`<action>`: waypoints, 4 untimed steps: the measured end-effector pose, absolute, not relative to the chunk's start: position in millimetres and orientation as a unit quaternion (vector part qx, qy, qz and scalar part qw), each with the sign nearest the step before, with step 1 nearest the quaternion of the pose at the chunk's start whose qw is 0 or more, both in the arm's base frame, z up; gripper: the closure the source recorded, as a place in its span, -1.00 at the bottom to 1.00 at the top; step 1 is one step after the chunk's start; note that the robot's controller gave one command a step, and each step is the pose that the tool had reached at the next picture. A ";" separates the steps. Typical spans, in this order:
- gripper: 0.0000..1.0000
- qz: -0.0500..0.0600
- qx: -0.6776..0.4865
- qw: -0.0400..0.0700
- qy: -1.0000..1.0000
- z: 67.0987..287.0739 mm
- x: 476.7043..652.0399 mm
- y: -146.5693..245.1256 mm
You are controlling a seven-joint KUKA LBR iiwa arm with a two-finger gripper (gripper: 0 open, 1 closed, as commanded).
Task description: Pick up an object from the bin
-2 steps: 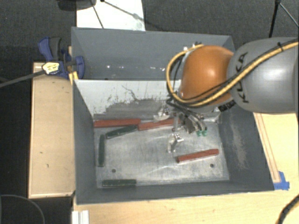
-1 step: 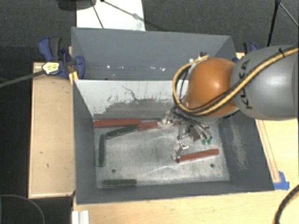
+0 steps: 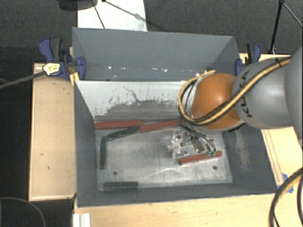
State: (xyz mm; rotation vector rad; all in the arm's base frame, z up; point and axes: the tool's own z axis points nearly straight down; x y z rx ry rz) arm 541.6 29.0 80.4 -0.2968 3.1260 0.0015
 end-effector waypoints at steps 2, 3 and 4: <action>-1.00 0.001 -0.092 0.001 0.996 80.4 541.6 29.0; -1.00 0.001 -0.123 0.002 0.992 75.2 517.2 8.3; 1.00 0.000 -0.124 0.001 0.992 84.3 520.3 -31.9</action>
Offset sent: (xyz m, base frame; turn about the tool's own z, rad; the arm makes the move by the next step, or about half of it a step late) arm 0.0000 0.0000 0.0000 0.0000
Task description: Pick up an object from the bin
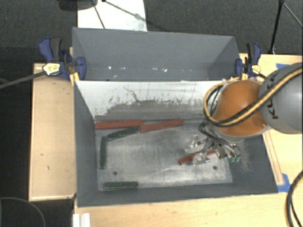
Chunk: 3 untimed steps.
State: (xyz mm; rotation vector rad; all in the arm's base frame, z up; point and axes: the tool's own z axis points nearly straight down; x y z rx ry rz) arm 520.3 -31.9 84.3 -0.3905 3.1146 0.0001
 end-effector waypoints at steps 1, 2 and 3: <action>1.00 0.000 -0.124 0.001 0.992 84.3 520.3 -31.9; 1.00 0.000 -0.113 0.001 0.994 188.3 527.5 -15.9; 1.00 0.000 -0.112 0.001 0.994 188.2 527.5 -15.9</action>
Offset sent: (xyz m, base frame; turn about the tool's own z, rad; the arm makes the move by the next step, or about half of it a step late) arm 0.0065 0.0159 0.1036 0.0227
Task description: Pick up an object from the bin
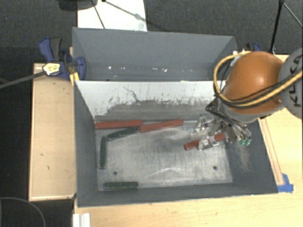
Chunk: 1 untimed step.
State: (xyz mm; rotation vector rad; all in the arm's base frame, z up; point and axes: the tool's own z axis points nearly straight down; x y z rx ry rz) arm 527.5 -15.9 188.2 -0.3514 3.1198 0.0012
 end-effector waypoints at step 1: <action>1.00 0.000 -0.227 0.002 0.974 283.2 574.9 -50.8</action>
Offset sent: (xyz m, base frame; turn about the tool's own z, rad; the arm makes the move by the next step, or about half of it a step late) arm 0.0000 0.0000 0.0000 0.0000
